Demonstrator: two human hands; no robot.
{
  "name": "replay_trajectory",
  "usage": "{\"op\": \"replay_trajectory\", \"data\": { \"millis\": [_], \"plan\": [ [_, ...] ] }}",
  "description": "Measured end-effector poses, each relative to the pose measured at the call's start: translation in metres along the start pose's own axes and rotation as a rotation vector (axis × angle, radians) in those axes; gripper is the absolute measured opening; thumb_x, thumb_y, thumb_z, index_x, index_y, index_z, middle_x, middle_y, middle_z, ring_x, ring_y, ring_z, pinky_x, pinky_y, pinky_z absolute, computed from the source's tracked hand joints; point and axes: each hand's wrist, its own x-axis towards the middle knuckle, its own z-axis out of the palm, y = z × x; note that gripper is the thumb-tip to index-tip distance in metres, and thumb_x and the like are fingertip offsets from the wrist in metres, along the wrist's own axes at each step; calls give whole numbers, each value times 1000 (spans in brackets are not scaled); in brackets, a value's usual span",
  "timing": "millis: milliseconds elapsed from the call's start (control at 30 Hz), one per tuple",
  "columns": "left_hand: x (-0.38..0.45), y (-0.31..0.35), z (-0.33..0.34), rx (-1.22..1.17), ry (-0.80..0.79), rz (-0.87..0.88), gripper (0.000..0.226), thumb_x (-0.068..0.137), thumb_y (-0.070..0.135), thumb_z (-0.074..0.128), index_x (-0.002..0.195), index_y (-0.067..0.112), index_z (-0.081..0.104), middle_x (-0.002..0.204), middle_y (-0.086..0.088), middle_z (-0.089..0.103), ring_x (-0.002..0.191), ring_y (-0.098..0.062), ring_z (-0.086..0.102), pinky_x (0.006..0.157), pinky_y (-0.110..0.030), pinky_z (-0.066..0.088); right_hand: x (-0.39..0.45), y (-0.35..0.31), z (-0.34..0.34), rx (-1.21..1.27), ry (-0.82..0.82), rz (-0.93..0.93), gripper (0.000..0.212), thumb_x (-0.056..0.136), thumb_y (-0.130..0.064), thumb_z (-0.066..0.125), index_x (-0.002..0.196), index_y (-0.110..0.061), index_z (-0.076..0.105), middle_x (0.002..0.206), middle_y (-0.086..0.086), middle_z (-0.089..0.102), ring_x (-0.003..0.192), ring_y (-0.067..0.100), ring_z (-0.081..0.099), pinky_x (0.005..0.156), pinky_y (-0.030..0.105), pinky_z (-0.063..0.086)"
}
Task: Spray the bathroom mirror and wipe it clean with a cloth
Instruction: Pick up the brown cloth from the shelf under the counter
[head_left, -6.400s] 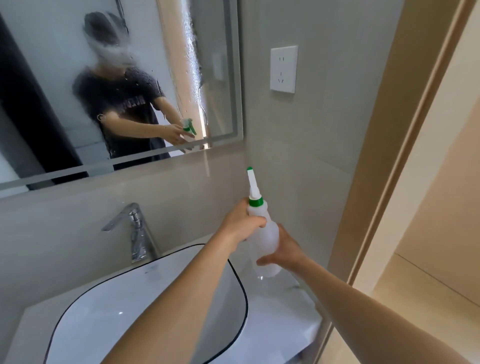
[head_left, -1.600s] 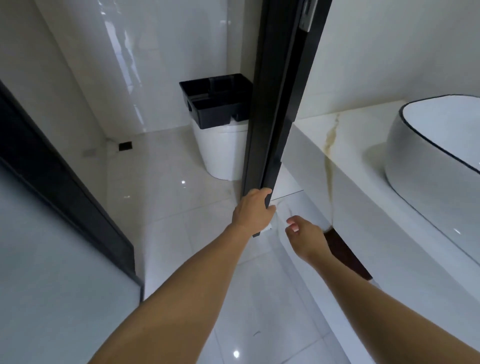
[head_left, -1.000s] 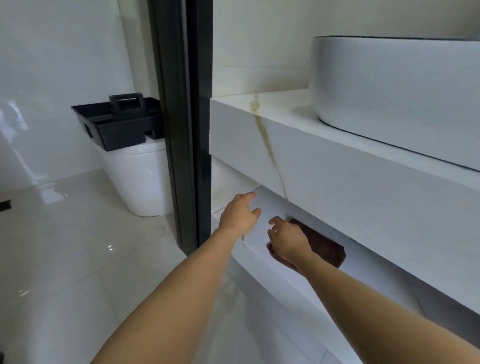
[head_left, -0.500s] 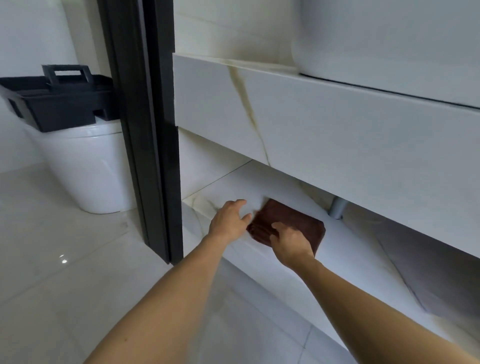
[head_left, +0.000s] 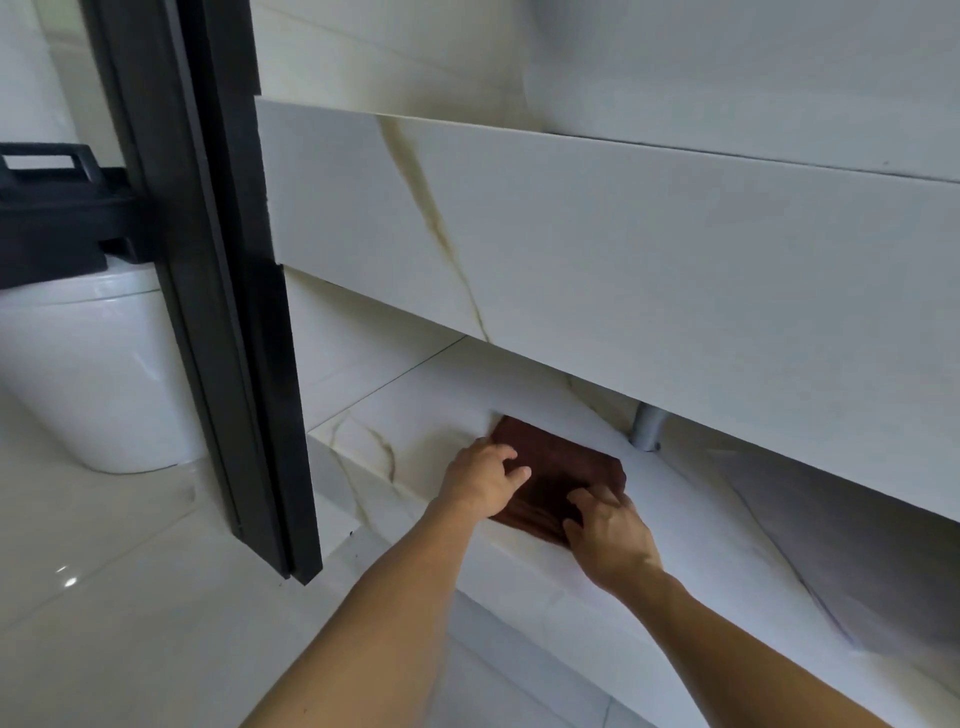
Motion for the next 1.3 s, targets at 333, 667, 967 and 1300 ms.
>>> {"op": "replay_trajectory", "data": {
  "millis": [333,667,967,1300],
  "plan": [
    [8,9,-8,271,134,-23,31,96,43,59,89,14,67,94,-6,68,92,-26,66,71,-33,45,2,-3,-18,-194,95,-24,31,103,-28,35,104,-23,66,103,0,68,92,23,66,78,28,43],
    [34,3,10,418,-169,142,62,101,17,35,159,21,12,168,3,5,154,-15,2,125,-46,4,39,33,4,-85,-18,44,61,100,-38,42,156,-20,22,162,2,23,149,24,20,121,40,18],
    [31,15,1,315,-157,65,71,85,32,53,151,24,31,148,-5,36,135,-30,36,111,-47,26,49,17,-12,-60,7,132,51,83,-27,62,132,-18,51,127,6,48,120,27,45,103,40,38],
    [12,9,15,191,324,153,34,85,40,72,113,26,59,115,0,50,111,-22,49,95,-35,37,43,9,-5,-12,228,147,16,90,-15,55,104,-17,48,97,6,62,98,28,56,90,37,38]
  ]
}}
